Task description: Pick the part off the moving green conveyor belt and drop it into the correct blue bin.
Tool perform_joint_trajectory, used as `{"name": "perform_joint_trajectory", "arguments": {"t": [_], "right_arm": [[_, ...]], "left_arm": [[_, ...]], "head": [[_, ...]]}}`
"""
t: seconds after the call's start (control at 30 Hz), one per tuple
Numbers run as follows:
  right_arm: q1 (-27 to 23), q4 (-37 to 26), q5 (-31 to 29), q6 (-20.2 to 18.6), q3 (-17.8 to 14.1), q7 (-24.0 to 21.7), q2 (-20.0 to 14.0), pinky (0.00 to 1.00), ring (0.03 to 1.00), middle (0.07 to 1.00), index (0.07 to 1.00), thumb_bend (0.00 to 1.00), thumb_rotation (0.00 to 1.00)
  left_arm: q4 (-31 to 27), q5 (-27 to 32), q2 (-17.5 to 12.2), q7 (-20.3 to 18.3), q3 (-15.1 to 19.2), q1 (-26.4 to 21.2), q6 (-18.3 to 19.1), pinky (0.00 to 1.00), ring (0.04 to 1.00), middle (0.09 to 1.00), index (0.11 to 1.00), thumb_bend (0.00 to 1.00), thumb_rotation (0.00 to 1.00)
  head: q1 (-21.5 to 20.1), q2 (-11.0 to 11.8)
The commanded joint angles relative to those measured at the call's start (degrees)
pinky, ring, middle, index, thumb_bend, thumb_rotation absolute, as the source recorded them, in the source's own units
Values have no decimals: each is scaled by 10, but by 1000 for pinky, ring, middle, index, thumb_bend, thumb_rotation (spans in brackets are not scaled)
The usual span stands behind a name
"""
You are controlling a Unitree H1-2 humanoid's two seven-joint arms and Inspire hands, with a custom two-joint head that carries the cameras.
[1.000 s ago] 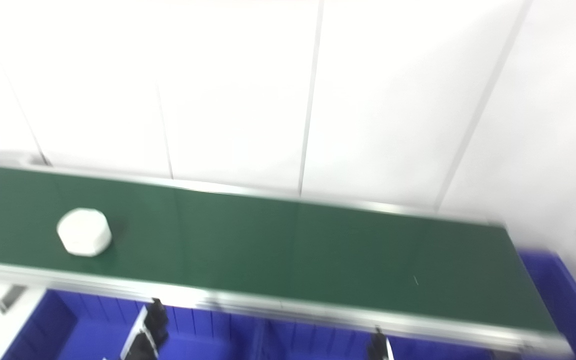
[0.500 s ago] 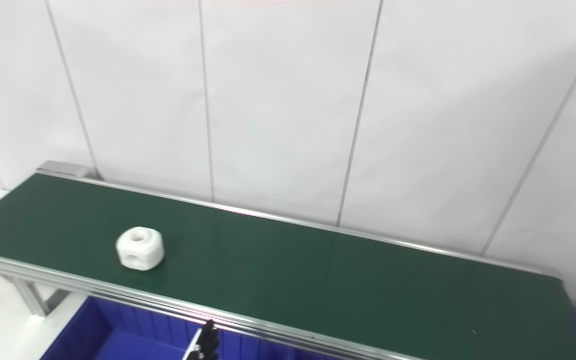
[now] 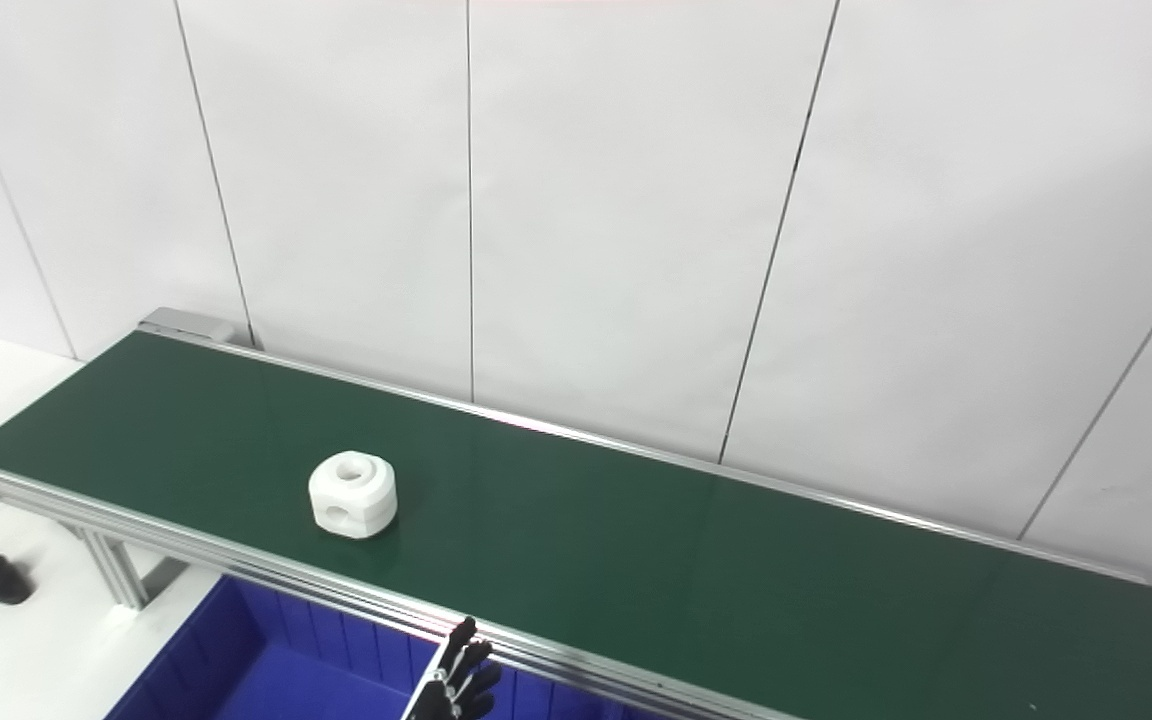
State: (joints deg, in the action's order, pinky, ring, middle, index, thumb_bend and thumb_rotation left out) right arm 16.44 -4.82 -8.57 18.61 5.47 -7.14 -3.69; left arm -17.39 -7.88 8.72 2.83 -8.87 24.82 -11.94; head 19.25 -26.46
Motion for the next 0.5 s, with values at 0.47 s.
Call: {"name": "perform_joint_trajectory", "arguments": {"t": [0.47], "right_arm": [[-23, -28, 9, -35, 14, -11, 11, 1000, 1000, 1000, 1000, 738, 1000]], "left_arm": [[-58, -127, -171, -79, 42, -215, 36, 797, 840, 846, 831, 924, 434]], "head": [[0, -15]]}}
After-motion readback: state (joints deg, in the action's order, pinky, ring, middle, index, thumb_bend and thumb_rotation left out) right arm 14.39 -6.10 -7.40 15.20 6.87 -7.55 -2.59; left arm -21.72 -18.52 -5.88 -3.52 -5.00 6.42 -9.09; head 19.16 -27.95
